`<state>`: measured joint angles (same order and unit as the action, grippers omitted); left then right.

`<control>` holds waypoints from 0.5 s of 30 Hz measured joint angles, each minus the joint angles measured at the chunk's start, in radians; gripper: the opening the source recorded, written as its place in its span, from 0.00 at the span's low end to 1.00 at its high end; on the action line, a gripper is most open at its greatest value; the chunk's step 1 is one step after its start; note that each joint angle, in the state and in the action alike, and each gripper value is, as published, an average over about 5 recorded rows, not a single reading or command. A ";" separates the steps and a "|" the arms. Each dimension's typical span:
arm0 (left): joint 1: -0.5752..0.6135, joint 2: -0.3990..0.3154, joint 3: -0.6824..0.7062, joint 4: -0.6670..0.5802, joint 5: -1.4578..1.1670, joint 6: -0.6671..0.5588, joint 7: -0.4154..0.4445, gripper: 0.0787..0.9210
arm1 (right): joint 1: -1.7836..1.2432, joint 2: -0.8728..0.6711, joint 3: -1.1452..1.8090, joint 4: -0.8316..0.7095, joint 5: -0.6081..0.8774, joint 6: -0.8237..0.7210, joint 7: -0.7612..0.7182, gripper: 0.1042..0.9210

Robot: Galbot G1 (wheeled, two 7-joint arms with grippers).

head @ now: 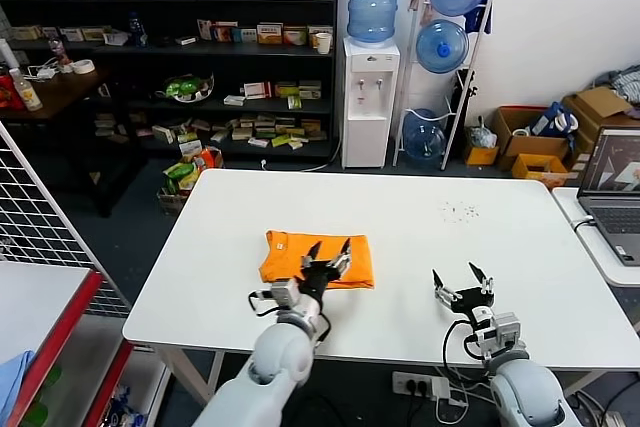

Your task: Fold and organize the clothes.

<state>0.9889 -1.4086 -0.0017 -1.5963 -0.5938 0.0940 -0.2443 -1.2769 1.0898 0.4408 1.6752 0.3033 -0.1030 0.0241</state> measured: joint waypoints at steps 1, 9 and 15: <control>0.009 0.026 -0.008 -0.012 0.004 0.002 0.003 0.84 | 0.001 0.001 0.000 -0.001 0.000 0.001 -0.001 0.88; 0.047 0.176 -0.078 -0.043 0.006 0.052 -0.001 0.88 | 0.007 0.013 -0.005 -0.007 -0.007 0.006 -0.005 0.88; 0.057 0.222 -0.111 -0.019 -0.025 0.092 -0.024 0.88 | 0.000 0.016 -0.004 -0.005 -0.011 0.009 -0.006 0.88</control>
<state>1.0463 -1.1870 -0.1129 -1.6154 -0.6189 0.1859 -0.2683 -1.2764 1.1055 0.4369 1.6698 0.2925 -0.0943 0.0180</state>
